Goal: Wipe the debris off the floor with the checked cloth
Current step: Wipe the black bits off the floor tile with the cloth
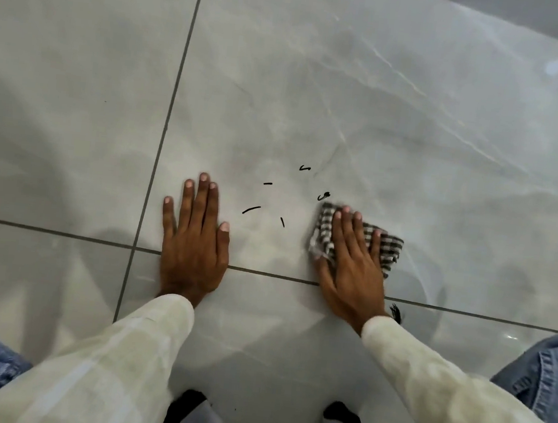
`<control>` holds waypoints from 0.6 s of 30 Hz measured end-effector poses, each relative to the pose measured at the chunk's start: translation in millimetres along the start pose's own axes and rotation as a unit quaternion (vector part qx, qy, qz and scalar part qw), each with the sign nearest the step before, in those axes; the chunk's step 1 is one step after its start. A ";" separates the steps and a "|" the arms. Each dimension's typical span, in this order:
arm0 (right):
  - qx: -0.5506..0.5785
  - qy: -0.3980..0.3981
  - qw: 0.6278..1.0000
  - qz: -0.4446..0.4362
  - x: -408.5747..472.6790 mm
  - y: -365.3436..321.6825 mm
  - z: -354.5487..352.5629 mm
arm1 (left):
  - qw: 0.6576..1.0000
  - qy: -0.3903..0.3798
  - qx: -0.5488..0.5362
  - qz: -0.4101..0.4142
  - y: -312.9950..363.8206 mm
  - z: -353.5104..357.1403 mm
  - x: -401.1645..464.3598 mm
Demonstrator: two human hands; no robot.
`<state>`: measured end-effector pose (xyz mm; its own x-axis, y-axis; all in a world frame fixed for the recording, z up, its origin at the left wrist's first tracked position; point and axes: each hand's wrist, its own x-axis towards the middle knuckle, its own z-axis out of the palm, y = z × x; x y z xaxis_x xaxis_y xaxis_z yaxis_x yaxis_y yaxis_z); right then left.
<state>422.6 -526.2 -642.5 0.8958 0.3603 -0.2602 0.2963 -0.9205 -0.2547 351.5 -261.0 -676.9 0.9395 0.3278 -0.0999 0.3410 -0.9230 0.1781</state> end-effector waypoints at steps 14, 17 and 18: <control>-0.013 0.029 0.999 0.007 45.3 7.4 -11.2 | 1.000 0.007 0.009 0.002 1.3 -0.7 -0.3; 0.003 0.051 0.997 0.055 100.5 -26.0 -14.5 | 1.000 0.015 0.021 0.003 2.1 -1.9 -0.8; 0.001 0.048 0.998 0.046 111.8 -39.5 -13.1 | 1.000 0.015 0.023 0.004 2.2 -2.5 -0.7</control>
<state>515.4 -451.5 -649.3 0.9468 0.2587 -0.1914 0.2114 -0.9484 -0.2364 351.7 -262.8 -674.0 0.9433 0.3249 -0.0685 0.3313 -0.9341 0.1327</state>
